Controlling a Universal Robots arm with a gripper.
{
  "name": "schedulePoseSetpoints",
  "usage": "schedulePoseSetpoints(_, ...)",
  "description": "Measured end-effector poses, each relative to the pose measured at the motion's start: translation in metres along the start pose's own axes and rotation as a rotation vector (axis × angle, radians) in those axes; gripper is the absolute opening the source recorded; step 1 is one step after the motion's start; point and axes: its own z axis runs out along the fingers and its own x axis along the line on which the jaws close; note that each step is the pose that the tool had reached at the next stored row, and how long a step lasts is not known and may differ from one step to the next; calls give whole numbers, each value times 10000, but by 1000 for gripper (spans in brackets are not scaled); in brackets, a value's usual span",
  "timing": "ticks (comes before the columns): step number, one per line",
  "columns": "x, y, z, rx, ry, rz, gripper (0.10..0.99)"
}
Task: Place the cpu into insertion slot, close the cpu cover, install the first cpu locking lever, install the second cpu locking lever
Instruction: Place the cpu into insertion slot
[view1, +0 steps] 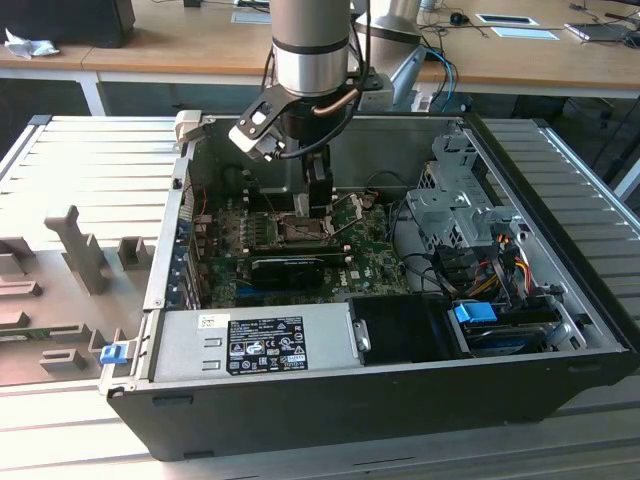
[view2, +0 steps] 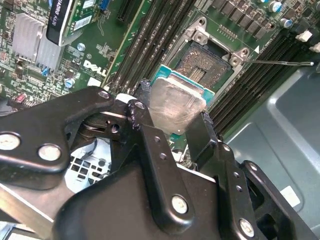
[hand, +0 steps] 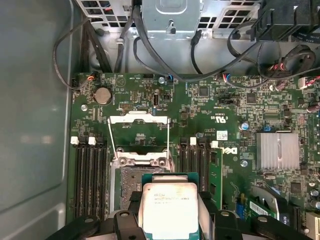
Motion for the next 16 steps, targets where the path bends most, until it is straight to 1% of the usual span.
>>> schedulePoseSetpoints(1,0,-3,32,-1,-1,19,529)
schedulePoseSetpoints(2,3,-7,85,-1,-1,22,529)
schedulePoseSetpoints(4,8,-11,129,-1,-4,44,529)
schedulePoseSetpoints(6,9,-11,131,-3,-14,155,529)
schedulePoseSetpoints(7,10,-12,134,-6,-28,333,529)
schedulePoseSetpoints(8,11,-12,135,-7,-32,393,529)
schedulePoseSetpoints(16,34,-13,149,-9,-34,396,529)
